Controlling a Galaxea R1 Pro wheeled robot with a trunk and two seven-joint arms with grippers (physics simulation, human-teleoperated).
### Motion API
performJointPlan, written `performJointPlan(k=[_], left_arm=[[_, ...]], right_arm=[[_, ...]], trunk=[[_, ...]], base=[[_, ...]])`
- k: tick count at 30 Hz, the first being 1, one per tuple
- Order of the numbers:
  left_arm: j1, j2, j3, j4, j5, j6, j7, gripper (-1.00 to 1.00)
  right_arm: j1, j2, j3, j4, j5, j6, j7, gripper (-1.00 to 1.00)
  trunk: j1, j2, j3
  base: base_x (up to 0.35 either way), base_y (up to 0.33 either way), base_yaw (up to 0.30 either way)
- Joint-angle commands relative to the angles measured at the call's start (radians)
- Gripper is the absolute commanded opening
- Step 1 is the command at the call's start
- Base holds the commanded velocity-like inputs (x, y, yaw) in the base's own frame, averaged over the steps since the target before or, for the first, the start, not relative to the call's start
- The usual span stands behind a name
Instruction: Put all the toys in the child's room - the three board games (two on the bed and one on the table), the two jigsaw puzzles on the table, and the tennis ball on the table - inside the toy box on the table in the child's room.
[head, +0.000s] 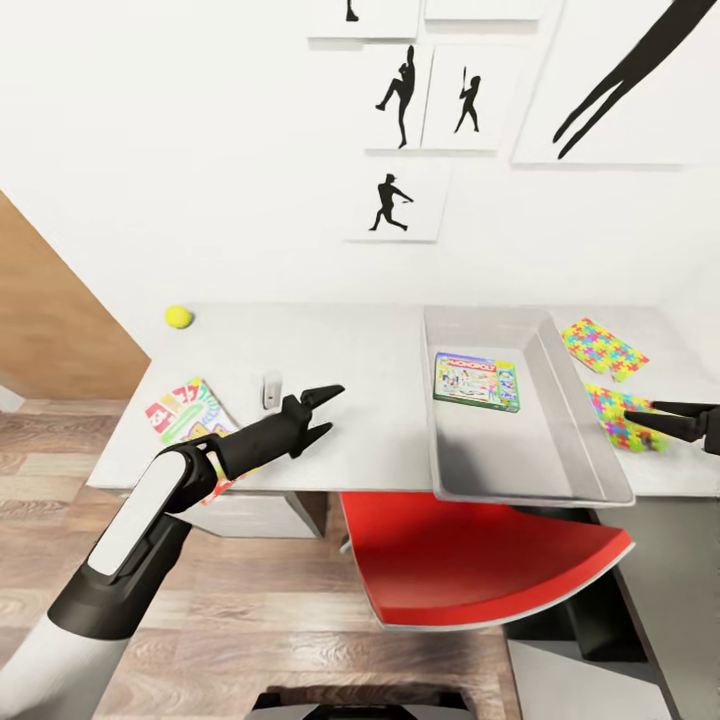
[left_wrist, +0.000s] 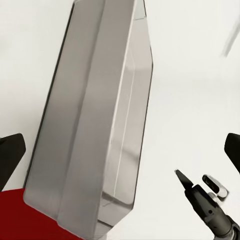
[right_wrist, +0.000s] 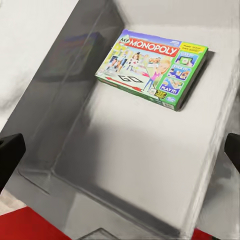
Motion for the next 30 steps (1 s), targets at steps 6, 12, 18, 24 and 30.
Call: performJointPlan(k=[6,12,18,24,30], left_arm=[[0.013,0.000,-0.021,-0.001,0.010,-0.003,0.006,1.00],[0.023,-0.001,-0.034,-0.001,0.009,-0.005,-0.006,1.00],[0.027,-0.001,-0.040,-0.001,0.008,-0.005,-0.027,1.00],[0.029,-0.001,-0.042,-0.001,0.008,-0.006,-0.037,1.00],[0.031,-0.001,-0.043,-0.001,0.008,-0.007,-0.044,1.00]], right_arm=[[0.030,0.000,-0.057,-0.002,-0.003,0.010,0.003,1.00],[0.079,0.004,-0.116,-0.004,-0.003,0.010,0.005,1.00],[0.131,0.009,-0.172,-0.004,-0.004,0.007,0.008,1.00],[0.164,0.025,-0.219,-0.004,-0.004,-0.008,0.010,1.00],[0.198,0.063,-0.276,-0.004,-0.004,-0.052,0.011,1.00]], trunk=[[0.001,-0.002,0.007],[0.001,-0.002,0.016],[0.001,-0.002,0.025],[0.001,-0.002,0.034],[0.001,-0.002,0.044]], base=[[-0.003,0.002,-0.089],[-0.001,0.001,-0.084],[-0.001,0.000,-0.080],[0.000,0.000,-0.079],[0.000,0.000,-0.079]])
